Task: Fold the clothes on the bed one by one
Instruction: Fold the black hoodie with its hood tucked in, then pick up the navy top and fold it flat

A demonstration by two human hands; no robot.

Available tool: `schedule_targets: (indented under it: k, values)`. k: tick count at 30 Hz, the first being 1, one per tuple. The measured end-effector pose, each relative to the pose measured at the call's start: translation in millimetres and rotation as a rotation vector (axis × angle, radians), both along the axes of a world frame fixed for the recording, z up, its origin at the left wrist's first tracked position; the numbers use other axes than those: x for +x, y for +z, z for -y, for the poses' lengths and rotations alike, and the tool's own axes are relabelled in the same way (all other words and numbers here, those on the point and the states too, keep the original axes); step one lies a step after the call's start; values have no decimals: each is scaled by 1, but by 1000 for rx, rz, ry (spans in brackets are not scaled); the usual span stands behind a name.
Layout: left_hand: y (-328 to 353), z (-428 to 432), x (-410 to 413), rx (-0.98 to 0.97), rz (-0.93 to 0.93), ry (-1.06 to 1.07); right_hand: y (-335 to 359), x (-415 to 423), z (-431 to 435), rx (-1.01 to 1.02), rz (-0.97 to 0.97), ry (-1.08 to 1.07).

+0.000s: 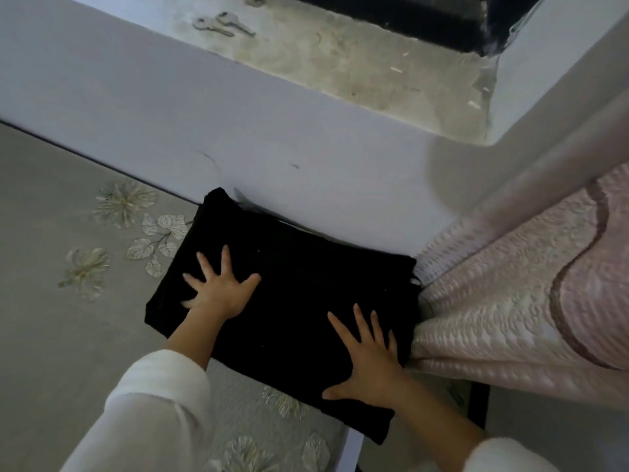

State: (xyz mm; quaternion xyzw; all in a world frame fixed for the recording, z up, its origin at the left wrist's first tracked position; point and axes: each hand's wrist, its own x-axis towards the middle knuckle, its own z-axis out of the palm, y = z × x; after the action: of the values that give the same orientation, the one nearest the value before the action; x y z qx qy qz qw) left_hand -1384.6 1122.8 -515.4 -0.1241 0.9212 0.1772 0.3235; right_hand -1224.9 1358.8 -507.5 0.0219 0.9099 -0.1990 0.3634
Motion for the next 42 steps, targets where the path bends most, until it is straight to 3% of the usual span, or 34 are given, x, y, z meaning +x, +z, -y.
schedule_targets:
  k: [2, 5, 7, 11, 13, 16, 19, 23, 30, 34, 37, 42]
  values:
    - [5, -8, -10, -61, -114, -19, 2, -7, -1, -56, -88, -60]
    - [9, -23, -29, -121, -412, -330, 5, -28, -6, -37, -336, -249]
    - [6, -29, -43, -123, -383, -465, 4, -45, -14, 14, -338, -344]
    - [-13, -23, -63, 31, -55, -294, -13, -67, -26, 27, -87, -329]
    - [-17, -18, -70, 104, -19, -269, -19, -73, -29, -15, -36, -340]
    - [-13, -19, -66, 158, -82, -208, -20, -71, -24, -15, -100, -371]
    - [-13, -20, -27, 67, -215, -266, -17, -45, -6, -54, -309, -324]
    - [-13, -4, 47, -16, -375, -231, -19, 5, 18, -127, -178, -90]
    - [3, 9, 101, -31, -335, -107, -10, 3, 24, 12, -127, 14]
    - [18, 19, 143, 76, -342, 37, 15, 1, 40, 18, -339, 64]
    - [22, 37, 194, 102, -323, 141, 31, 17, 80, -25, -464, 129]
    - [27, 110, 289, 96, -278, 373, 39, 69, 172, -21, -399, 374]
